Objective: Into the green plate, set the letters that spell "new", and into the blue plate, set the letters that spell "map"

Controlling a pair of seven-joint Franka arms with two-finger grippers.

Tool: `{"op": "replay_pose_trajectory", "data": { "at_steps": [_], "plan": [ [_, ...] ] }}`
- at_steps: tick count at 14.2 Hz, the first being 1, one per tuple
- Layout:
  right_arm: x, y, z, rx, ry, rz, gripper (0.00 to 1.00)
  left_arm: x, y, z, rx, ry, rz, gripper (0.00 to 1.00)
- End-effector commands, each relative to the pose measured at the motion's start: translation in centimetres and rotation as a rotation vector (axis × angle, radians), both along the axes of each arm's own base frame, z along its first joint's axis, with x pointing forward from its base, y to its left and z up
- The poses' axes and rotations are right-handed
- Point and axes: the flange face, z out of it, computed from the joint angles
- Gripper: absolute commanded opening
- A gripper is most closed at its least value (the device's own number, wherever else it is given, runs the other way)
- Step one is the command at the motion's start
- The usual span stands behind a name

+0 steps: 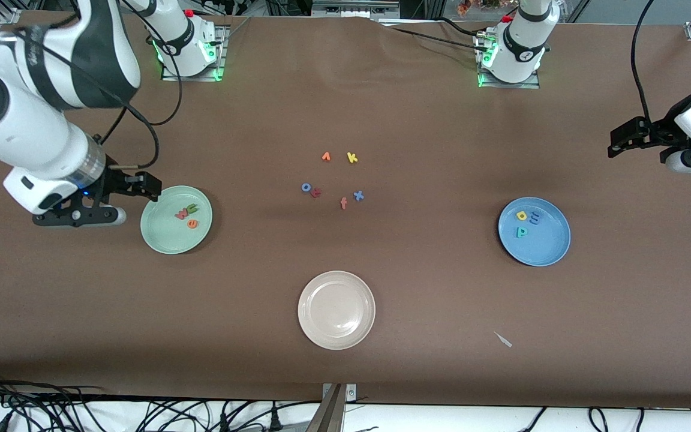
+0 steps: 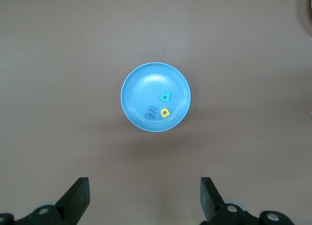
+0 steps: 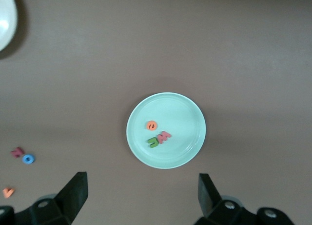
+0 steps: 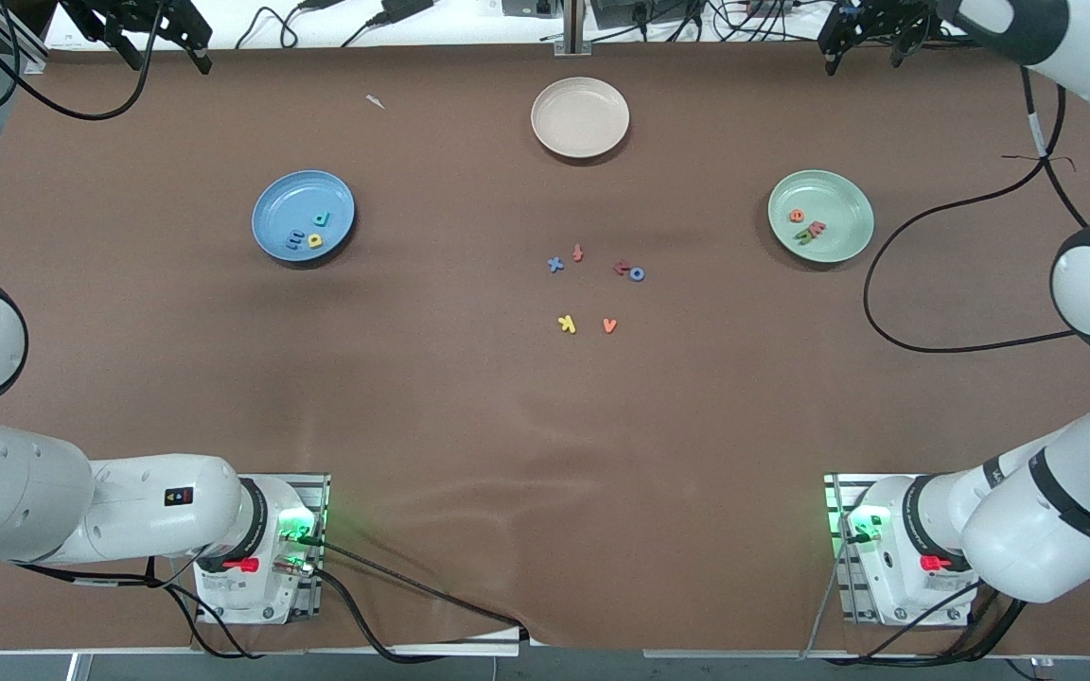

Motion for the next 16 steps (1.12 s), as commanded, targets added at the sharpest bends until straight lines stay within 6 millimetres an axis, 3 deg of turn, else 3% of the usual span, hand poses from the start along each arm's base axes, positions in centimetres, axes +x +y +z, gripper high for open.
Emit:
{"op": "replay_pose_trajectory", "data": {
  "at_steps": [1, 6, 9, 11, 16],
  "plan": [
    [-1.4, -1.6, 2.9, 0.069, 0.010, 0.005, 1.00, -0.2, 0.0, 0.5, -0.013, 0.002, -0.007, 1.00],
    [-3.1, -6.0, 6.3, 0.115, 0.004, -0.031, 1.00, -0.2, 0.0, 0.5, -0.012, 0.002, -0.007, 1.00],
    [-5.6, -8.8, 7.6, 0.118, -0.003, -0.075, 1.00, -0.2, 0.0, 0.5, -0.012, 0.002, -0.007, 1.00],
    [-6.5, -9.0, 8.2, 0.115, -0.011, -0.079, 1.00, -0.1, 0.0, 0.4, -0.012, 0.004, -0.007, 1.00],
    [-6.2, -8.9, 9.0, 0.110, 0.005, -0.084, 1.00, -0.1, 0.0, 0.4, -0.014, 0.004, -0.007, 1.00]
  ]
}}
